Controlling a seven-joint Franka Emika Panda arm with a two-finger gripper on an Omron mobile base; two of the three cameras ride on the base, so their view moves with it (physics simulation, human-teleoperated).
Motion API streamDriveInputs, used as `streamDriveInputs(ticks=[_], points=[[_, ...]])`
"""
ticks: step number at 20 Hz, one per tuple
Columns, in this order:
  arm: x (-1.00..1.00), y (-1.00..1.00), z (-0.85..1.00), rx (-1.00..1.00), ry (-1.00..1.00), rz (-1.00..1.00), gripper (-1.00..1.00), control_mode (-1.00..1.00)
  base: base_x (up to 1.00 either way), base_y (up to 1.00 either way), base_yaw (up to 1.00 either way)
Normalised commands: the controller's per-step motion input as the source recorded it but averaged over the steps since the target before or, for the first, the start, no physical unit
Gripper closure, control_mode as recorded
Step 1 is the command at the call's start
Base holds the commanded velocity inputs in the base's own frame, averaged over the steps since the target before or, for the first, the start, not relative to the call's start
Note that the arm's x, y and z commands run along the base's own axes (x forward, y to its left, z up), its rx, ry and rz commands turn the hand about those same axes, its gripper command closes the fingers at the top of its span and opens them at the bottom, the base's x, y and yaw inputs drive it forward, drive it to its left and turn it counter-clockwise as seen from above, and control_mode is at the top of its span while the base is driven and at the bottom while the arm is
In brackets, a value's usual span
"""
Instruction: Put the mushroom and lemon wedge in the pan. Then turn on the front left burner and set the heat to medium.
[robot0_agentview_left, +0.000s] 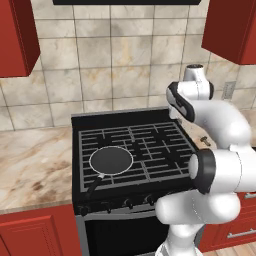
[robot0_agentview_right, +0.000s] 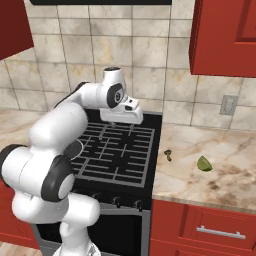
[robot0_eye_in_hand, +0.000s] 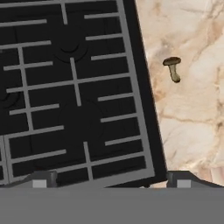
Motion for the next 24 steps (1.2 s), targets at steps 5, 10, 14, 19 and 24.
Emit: streamDriveInputs(ticks=[5, 10, 14, 19, 24], points=[[0.37, -0.32, 0.00, 0.10, 0.06, 0.01, -1.00, -1.00, 0.00, 0.00, 0.00], [0.34, -0.45, -0.17, 0.04, 0.00, 0.03, -1.00, -1.00, 0.00, 0.00, 0.00], [0.25, -0.24, -0.28, 0.00, 0.05, 0.00, -1.00, -1.00, 0.00, 0.00, 0.00], [0.17, -0.28, -0.20, 0.00, 0.09, 0.00, -1.00, -1.00, 0.00, 0.00, 0.00], [0.15, -0.44, -0.15, 0.02, 0.15, 0.00, -1.00, -1.00, 0.00, 0.00, 0.00]])
